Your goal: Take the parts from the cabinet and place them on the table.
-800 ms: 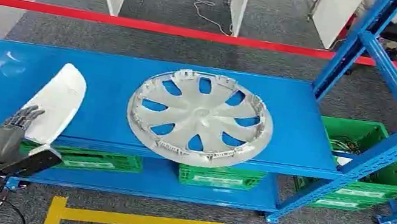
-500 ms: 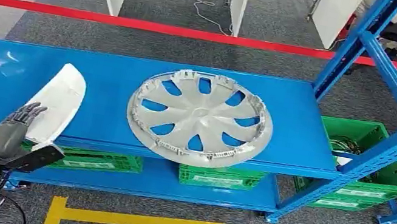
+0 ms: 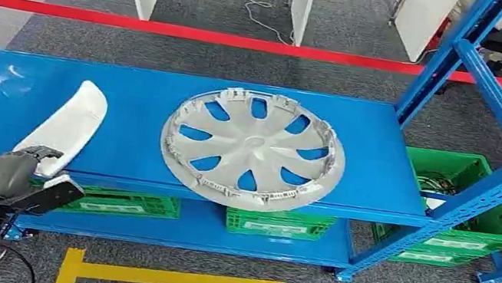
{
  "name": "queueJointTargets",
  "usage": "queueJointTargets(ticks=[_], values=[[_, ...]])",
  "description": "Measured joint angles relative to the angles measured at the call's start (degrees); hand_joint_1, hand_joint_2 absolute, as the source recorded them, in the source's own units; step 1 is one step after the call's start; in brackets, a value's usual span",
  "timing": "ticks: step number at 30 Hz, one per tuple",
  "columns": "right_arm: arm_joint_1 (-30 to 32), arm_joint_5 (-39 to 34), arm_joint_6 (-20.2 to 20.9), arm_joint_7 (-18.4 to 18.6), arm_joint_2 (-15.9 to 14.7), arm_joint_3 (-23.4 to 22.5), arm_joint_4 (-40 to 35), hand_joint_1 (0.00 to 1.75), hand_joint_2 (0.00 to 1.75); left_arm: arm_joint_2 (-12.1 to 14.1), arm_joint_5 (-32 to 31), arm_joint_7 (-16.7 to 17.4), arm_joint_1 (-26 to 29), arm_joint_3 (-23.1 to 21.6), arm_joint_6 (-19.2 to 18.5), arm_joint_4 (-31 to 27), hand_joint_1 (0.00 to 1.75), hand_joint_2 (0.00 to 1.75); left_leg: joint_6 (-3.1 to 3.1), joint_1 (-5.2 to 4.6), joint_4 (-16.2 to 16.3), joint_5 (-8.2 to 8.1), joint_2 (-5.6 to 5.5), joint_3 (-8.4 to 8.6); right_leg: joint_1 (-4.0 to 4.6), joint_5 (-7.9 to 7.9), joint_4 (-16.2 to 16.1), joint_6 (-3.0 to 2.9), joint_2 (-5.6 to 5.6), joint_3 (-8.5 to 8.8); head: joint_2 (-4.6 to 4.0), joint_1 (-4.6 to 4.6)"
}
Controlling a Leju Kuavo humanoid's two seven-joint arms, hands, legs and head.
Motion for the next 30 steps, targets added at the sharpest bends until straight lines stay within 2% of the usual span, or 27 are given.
queueJointTargets(ticks=[25, 30], values=[[-0.2, 0.5, 0.0, 0.0, -0.1, 0.0, 0.0, 0.00, 0.00, -0.1, -0.9, -0.9, -1.4, -0.3, 3.5, 0.4, 1.75, 1.75, 0.00, 0.00, 0.0, 0.00, 0.00, 0.01, 0.00, 0.00, 0.0, 0.00, 0.01, 0.01, 0.00, 0.00], [-0.2, 0.3, 0.0, -0.1, -0.1, 0.0, 0.0, 0.00, 0.00, 0.1, -3.3, -0.9, -1.4, -0.6, 6.2, 0.3, 1.75, 1.75, 0.00, 0.00, 0.0, 0.00, 0.00, 0.01, 0.00, 0.00, 0.0, 0.00, 0.01, 0.01, 0.00, 0.00]])
